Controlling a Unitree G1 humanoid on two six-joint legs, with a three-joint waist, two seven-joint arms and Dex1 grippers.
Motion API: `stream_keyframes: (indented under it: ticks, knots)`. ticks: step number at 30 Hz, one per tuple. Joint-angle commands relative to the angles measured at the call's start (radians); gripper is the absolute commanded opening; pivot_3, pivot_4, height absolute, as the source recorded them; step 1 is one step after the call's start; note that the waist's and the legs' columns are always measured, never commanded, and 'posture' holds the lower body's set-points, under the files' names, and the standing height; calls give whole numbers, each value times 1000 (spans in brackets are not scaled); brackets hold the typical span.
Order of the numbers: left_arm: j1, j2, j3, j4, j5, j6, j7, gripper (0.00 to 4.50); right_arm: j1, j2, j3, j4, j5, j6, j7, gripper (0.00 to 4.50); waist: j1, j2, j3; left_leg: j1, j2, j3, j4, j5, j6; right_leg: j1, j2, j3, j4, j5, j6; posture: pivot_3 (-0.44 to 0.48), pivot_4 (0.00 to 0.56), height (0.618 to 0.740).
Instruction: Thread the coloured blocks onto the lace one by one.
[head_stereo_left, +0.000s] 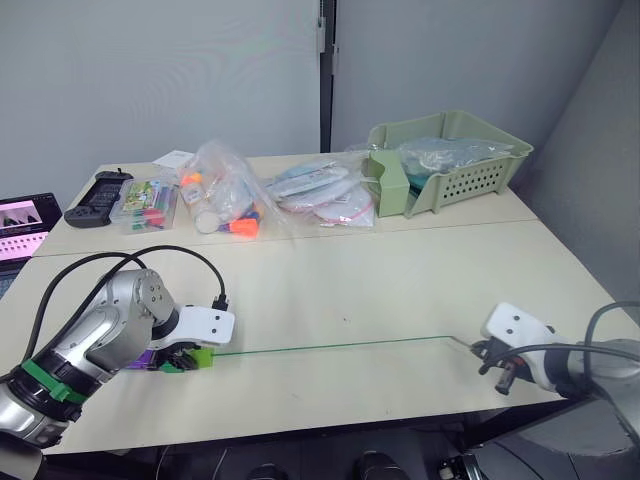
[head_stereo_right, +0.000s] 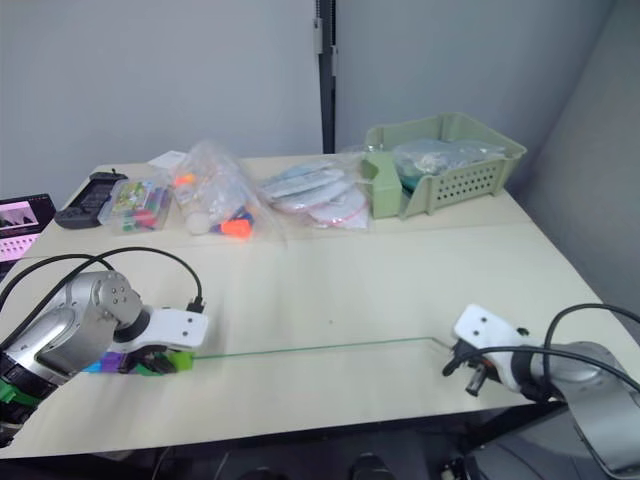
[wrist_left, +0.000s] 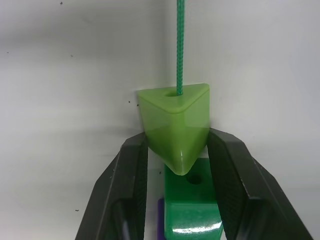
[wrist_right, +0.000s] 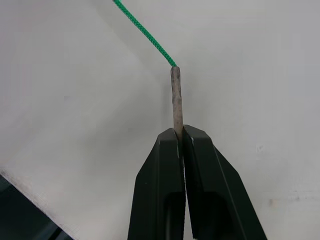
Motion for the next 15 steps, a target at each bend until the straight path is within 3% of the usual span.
stream_keyframes:
  ticks: [1, 7, 12, 14, 15]
  knots:
    - [72, 12, 2, 78, -11, -14, 35, 1255, -44, 19, 44, -36, 16, -12, -2, 0, 0, 0, 0, 1, 0, 1, -1, 0, 0, 0, 0, 1, 0, 0, 0, 0, 150, 740]
    - [133, -43, 100, 73, -120, -70, 92, 1255, -118, 61, 186, -12, -13, -39, -4, 0, 8, 4, -2, 8, -1, 2, -1, 0, 0, 0, -2, 3, 0, -1, 1, 0, 150, 740]
    - [159, -39, 132, 76, -124, -110, 136, 1255, -200, 109, 287, 69, -60, -32, -36, 0, 25, 4, -3, 8, -3, 4, -1, 0, 0, 1, -5, 4, -1, -2, 3, 0, 150, 740]
    - [160, -40, 144, 75, -139, -123, 139, 2284, -220, 125, 291, 87, -66, -33, -44, 672, 27, 3, -3, 9, -3, 4, -1, 0, 0, 1, -5, 4, -1, -1, 3, 0, 150, 740]
    - [155, -41, 150, 73, -150, -120, 136, 2554, -226, 129, 289, 92, -61, -34, -40, 944, 27, 3, -3, 9, -3, 4, -1, 0, 0, 1, -5, 4, -1, -1, 3, 0, 150, 740]
